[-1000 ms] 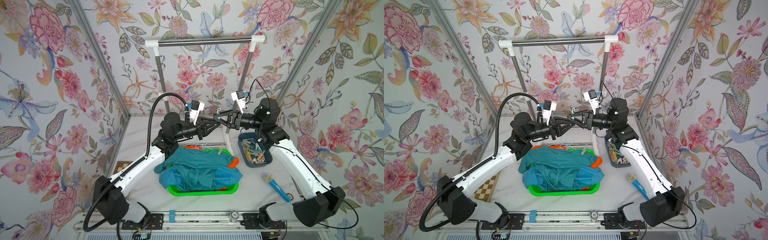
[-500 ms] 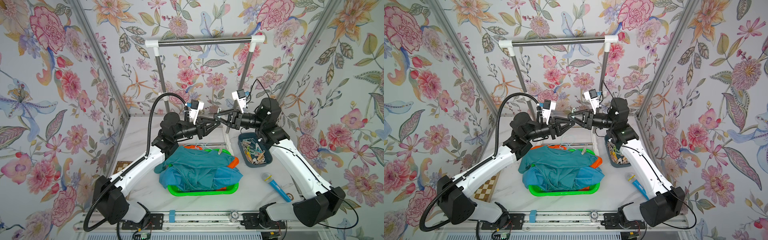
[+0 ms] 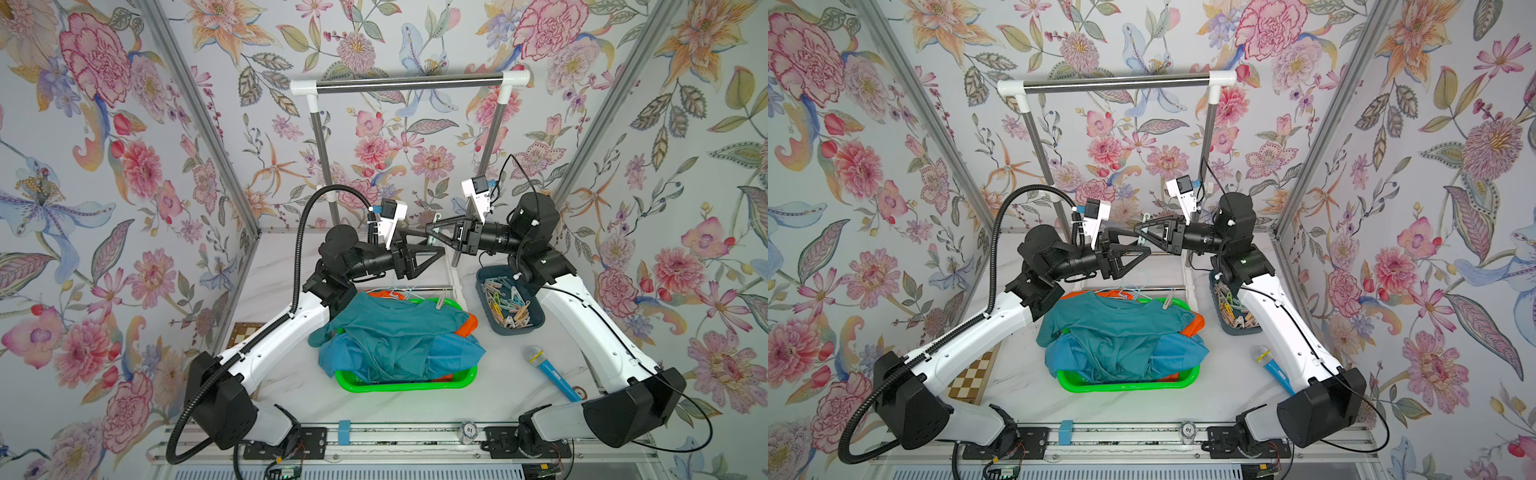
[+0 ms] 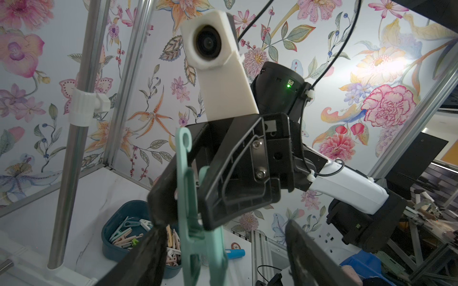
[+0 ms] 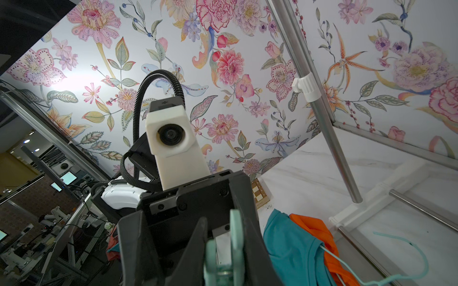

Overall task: Use clothespins to secure the t-shirt on both sides of the hanger
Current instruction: Open the clothespin.

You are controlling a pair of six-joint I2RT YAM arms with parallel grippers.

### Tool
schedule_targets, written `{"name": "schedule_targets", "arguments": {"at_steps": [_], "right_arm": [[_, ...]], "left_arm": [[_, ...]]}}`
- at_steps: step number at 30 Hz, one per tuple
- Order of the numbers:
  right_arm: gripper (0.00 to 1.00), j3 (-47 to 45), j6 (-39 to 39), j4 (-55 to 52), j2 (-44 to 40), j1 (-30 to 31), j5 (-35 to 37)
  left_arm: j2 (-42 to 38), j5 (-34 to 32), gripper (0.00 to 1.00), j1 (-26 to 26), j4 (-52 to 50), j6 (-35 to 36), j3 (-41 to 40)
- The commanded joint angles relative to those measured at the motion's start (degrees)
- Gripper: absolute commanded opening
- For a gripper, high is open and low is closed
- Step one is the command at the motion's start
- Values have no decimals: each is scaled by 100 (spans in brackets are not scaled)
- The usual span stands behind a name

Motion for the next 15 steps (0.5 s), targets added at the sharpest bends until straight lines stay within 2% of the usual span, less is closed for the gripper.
{"name": "schedule_targets", "arguments": {"at_steps": [1, 6, 11, 15], "right_arm": [[16, 273, 114, 8, 94, -67, -35], [16, 405, 259, 79, 158, -144, -59], [16, 453, 255, -20, 107, -286, -85], [16, 331, 189, -136, -26, -516, -98]], "left_arm": [[-220, 12, 100, 77, 113, 49, -158], [-552, -194, 100, 243, -134, 183, -442], [-1080, -408, 100, 724, -414, 279, -848], [-1582, -1206, 100, 1167, -1578, 969, -945]]}}
